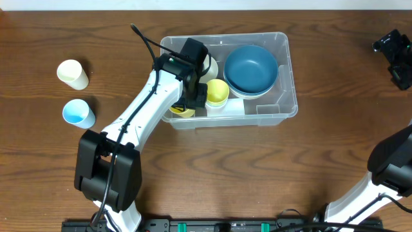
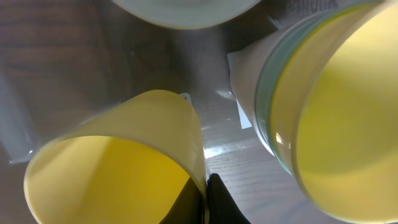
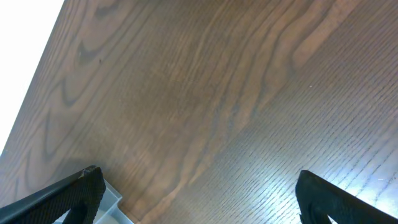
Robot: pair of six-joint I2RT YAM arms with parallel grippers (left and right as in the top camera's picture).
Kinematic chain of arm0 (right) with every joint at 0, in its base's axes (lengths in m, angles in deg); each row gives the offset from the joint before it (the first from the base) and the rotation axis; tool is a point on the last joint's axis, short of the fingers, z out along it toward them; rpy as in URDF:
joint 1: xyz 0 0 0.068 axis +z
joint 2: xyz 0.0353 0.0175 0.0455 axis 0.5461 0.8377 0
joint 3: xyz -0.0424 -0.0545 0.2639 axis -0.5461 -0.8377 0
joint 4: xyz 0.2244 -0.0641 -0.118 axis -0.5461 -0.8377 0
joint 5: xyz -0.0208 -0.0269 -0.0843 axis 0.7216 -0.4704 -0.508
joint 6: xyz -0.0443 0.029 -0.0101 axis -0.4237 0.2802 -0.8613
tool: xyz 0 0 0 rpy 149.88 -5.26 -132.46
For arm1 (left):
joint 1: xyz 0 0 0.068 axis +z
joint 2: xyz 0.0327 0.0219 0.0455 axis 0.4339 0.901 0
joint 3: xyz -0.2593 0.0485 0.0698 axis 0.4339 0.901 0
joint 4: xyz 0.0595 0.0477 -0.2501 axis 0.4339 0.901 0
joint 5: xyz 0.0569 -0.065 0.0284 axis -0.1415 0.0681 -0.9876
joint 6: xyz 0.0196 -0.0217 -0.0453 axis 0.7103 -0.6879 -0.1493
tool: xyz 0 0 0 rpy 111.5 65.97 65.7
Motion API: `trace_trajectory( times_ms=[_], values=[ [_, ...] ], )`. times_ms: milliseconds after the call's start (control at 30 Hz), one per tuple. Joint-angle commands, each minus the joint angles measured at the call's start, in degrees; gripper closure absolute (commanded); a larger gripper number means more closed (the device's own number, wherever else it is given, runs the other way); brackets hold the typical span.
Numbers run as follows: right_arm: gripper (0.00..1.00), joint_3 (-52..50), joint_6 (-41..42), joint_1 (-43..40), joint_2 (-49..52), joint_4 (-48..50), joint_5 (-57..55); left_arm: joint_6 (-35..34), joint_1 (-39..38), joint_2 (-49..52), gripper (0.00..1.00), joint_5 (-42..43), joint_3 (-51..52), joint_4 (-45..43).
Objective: Pack container
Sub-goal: 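Carry the yellow cup into the container's front-left corner, then lower the yellow cup into the container and release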
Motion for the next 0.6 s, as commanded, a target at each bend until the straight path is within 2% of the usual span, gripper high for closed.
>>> trace_trajectory(
  times_ms=[0,567],
  values=[
    [0.01,0.17,0.48,0.15,-0.07,-0.07,-0.02,0.46,-0.07,0.59,0.94,-0.87,0.24,-0.26],
    [0.01,0.17,0.48,0.15,-0.07,-0.09,-0.04,0.28,-0.04,0.59,0.94,-1.11,1.86,-0.31]
  ],
)
